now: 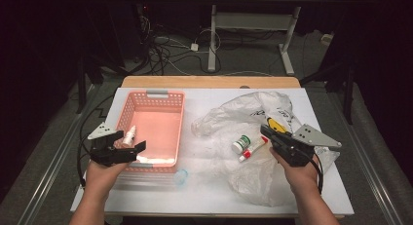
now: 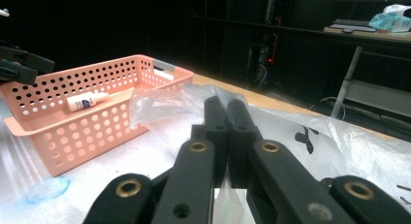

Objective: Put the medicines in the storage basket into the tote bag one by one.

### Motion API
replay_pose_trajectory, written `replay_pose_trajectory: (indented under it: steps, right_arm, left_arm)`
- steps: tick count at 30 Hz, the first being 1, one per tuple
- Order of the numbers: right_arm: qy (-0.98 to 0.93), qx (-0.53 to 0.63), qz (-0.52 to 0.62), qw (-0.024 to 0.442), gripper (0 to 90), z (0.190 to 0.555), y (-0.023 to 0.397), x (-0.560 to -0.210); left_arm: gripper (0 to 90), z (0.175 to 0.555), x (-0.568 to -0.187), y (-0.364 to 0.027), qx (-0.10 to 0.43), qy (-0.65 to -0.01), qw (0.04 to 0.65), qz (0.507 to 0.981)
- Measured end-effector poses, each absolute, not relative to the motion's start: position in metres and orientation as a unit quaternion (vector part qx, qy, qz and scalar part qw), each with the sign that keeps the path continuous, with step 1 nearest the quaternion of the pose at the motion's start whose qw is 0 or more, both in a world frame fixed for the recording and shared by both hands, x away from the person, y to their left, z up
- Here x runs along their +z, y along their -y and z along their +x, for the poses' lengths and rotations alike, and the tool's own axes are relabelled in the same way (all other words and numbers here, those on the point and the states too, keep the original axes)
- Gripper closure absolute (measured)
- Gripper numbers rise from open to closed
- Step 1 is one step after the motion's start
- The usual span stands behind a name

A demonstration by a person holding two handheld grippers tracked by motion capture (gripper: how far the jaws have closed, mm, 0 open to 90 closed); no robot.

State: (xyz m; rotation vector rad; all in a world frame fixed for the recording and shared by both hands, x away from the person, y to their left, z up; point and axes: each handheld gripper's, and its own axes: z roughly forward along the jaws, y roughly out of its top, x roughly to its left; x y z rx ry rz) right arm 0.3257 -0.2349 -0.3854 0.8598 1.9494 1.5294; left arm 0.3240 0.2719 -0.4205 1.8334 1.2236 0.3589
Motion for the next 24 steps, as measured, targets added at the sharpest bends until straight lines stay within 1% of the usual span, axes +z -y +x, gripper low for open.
replay_pose_trajectory:
  steps: [2, 4, 6, 10, 13, 15, 18, 20, 21, 24]
  right_arm:
    - [-0.719, 0.563, 0.317, 0.257, 90.0, 0.326, 0.235, -0.386]
    - [-0.72, 0.563, 0.315, 0.257, 90.0, 0.326, 0.234, -0.386]
    - [-0.721, 0.561, 0.316, 0.255, 90.0, 0.327, 0.233, -0.387]
    - [-0.723, 0.559, 0.317, 0.252, 90.0, 0.327, 0.232, -0.389]
    - [-0.724, 0.559, 0.316, 0.252, 90.0, 0.327, 0.231, -0.389]
    - [-0.724, 0.559, 0.317, 0.252, 90.0, 0.327, 0.231, -0.389]
    - [-0.724, 0.558, 0.317, 0.252, 90.0, 0.327, 0.23, -0.389]
    - [-0.725, 0.557, 0.317, 0.252, 90.0, 0.327, 0.23, -0.39]
    - [-0.726, 0.556, 0.316, 0.253, 90.0, 0.328, 0.231, -0.39]
    - [-0.725, 0.557, 0.319, 0.252, 90.0, 0.328, 0.231, -0.39]
  left_arm:
    - [8.0, 0.325, -0.42, -0.272, 0.133, -0.489, 0.448, 0.737]
    - [14.0, 0.326, -0.419, -0.272, 0.133, -0.485, 0.451, 0.737]
    - [16.9, 0.328, -0.418, -0.271, 0.131, -0.485, 0.451, 0.737]
    - [26.7, 0.335, -0.416, -0.272, 0.132, -0.48, 0.438, 0.749]
    - [35.6, 0.341, -0.413, -0.275, 0.136, -0.481, 0.43, 0.752]
    - [41.4, 0.347, -0.412, -0.277, 0.138, -0.487, 0.422, 0.752]
    - [50.5, 0.357, -0.41, -0.279, 0.149, -0.506, 0.391, 0.755]
    - [54.8, 0.363, -0.409, -0.28, 0.149, -0.519, 0.376, 0.753]
    - [59.2, 0.365, -0.409, -0.281, 0.151, -0.521, 0.372, 0.753]
    - [67.3, 0.373, -0.41, -0.283, 0.153, -0.525, 0.356, 0.758]
